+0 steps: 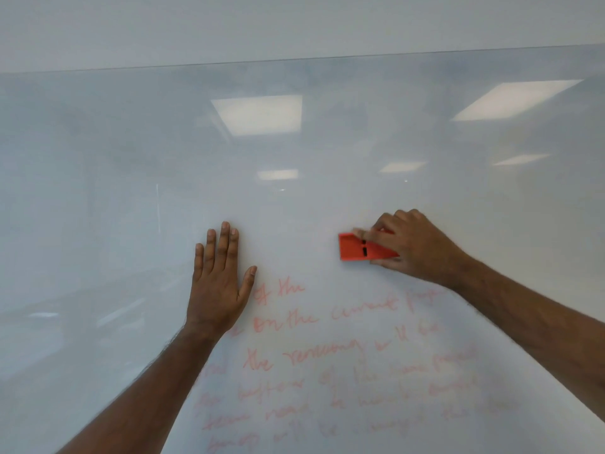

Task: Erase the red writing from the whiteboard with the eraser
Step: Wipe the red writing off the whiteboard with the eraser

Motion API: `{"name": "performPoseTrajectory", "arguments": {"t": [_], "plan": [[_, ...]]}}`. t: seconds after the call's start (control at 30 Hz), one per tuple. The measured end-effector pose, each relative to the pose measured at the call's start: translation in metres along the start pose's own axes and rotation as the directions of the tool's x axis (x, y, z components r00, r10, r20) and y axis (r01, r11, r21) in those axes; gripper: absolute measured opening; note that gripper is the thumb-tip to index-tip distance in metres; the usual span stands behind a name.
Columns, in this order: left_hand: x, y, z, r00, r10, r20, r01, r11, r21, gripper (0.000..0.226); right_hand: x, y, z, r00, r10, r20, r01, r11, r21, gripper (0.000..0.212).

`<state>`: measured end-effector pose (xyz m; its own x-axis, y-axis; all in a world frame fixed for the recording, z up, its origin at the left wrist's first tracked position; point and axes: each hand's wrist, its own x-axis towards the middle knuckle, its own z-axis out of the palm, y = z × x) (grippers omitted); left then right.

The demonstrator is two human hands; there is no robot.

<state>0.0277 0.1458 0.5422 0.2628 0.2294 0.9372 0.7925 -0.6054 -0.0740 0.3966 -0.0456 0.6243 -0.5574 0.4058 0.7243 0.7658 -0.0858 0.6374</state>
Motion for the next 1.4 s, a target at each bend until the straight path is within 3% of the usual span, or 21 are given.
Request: {"name": "performPoseTrajectory", "arguments": {"t": [0.1, 0.2, 0.5, 0.67, 0.77, 0.93, 1.17, 1.27, 1.4], "plan": [[0.0, 0.0, -0.001, 1.0, 0.001, 0.003, -0.001, 1.0, -0.004, 0.079, 0.013, 0.001, -0.001, 0.991, 0.131, -0.017, -0.13, 0.991, 0.044, 0.073], [0.0, 0.0, -0.002, 1.0, 0.003, 0.008, -0.003, 1.0, -0.001, 0.078, 0.026, -0.017, 0.003, 0.986, 0.16, -0.048, -0.156, 0.985, 0.07, 0.074], [0.0, -0.004, -0.01, 0.999, 0.025, 0.038, -0.025, 1.0, -0.013, 0.077, 0.028, -0.1, 0.029, 0.985, -0.171, -0.009, 0.17, 0.984, -0.047, 0.076], [-0.001, -0.017, -0.02, 0.994, 0.09, 0.067, -0.087, 0.995, -0.044, 0.074, 0.017, -0.085, 0.024, 0.956, -0.289, 0.048, 0.292, 0.955, -0.049, 0.069], [-0.001, -0.029, -0.024, 0.988, 0.136, 0.073, -0.134, 0.99, -0.034, 0.071, 0.021, -0.064, 0.019, 0.971, -0.236, 0.033, 0.238, 0.97, -0.047, 0.071], [0.004, -0.047, -0.029, 0.979, 0.19, 0.072, -0.189, 0.982, -0.016, 0.068, 0.046, -0.036, 0.004, 1.0, 0.028, -0.006, -0.028, 0.999, -0.03, 0.074], [0.017, -0.074, -0.039, 0.993, 0.11, 0.032, -0.109, 0.993, -0.044, 0.069, 0.097, -0.056, -0.003, 0.958, 0.283, -0.042, -0.28, 0.957, 0.074, 0.074], [0.02, -0.088, -0.043, 0.996, 0.084, 0.018, -0.083, 0.995, -0.048, 0.069, 0.105, -0.085, 0.005, 0.965, 0.257, -0.046, -0.253, 0.964, 0.077, 0.075], [0.018, -0.105, -0.044, 0.997, 0.074, -0.015, -0.075, 0.997, -0.028, 0.068, 0.085, -0.127, 0.024, 0.998, 0.036, -0.047, -0.035, 0.999, 0.007, 0.075]]}}
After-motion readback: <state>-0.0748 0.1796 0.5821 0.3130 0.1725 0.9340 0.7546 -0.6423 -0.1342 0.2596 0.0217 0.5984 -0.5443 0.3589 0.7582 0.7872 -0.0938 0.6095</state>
